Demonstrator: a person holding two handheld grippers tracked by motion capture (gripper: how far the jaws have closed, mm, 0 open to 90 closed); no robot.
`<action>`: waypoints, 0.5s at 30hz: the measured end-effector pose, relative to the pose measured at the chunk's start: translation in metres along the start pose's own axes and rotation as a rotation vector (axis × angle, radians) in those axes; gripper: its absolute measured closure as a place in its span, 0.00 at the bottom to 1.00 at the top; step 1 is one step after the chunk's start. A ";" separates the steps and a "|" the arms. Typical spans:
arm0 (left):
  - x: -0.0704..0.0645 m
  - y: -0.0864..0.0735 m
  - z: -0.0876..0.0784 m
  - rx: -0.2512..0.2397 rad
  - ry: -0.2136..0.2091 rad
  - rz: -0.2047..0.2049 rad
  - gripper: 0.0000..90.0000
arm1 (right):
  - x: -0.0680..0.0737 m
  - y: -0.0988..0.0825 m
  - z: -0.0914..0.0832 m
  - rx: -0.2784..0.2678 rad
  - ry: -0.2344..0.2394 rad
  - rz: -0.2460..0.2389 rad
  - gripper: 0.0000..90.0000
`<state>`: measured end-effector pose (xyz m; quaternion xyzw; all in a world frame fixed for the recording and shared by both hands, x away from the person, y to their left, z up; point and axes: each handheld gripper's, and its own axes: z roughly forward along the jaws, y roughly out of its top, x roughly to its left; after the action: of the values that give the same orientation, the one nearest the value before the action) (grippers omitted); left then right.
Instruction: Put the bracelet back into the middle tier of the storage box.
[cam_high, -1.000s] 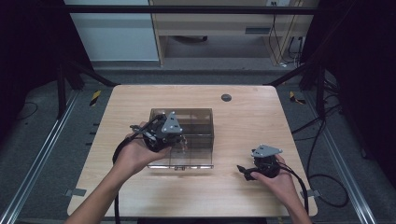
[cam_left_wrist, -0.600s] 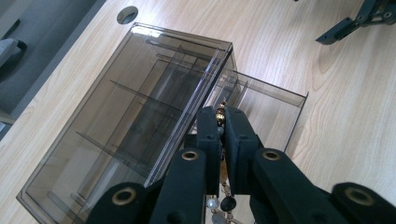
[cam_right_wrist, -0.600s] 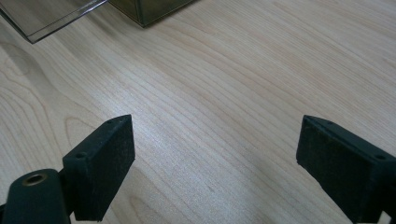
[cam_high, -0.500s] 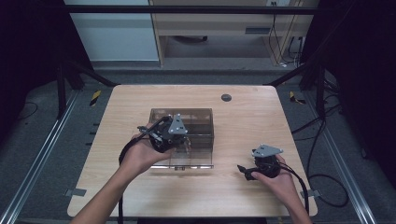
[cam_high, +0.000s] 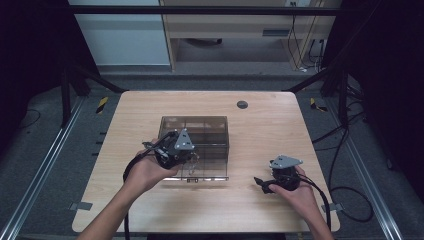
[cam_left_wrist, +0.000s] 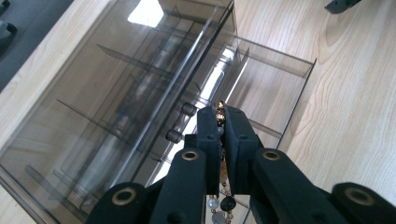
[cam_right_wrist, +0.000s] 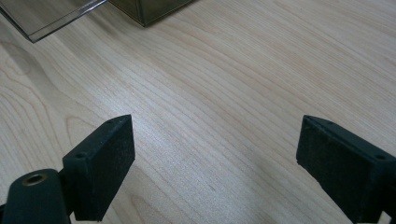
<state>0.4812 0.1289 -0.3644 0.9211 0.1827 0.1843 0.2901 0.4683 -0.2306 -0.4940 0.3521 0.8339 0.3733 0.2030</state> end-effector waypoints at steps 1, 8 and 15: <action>0.000 -0.001 0.001 0.001 -0.001 -0.003 0.95 | 0.000 0.000 0.000 0.000 0.001 0.000 0.13; -0.001 -0.009 0.012 0.018 -0.007 -0.011 0.95 | 0.000 0.000 0.001 0.002 0.000 0.000 0.13; -0.002 -0.013 0.021 0.020 -0.016 -0.022 0.95 | 0.000 0.000 0.001 0.002 0.002 0.000 0.13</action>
<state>0.4855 0.1280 -0.3882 0.9234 0.1921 0.1720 0.2845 0.4685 -0.2302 -0.4944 0.3518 0.8345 0.3729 0.2021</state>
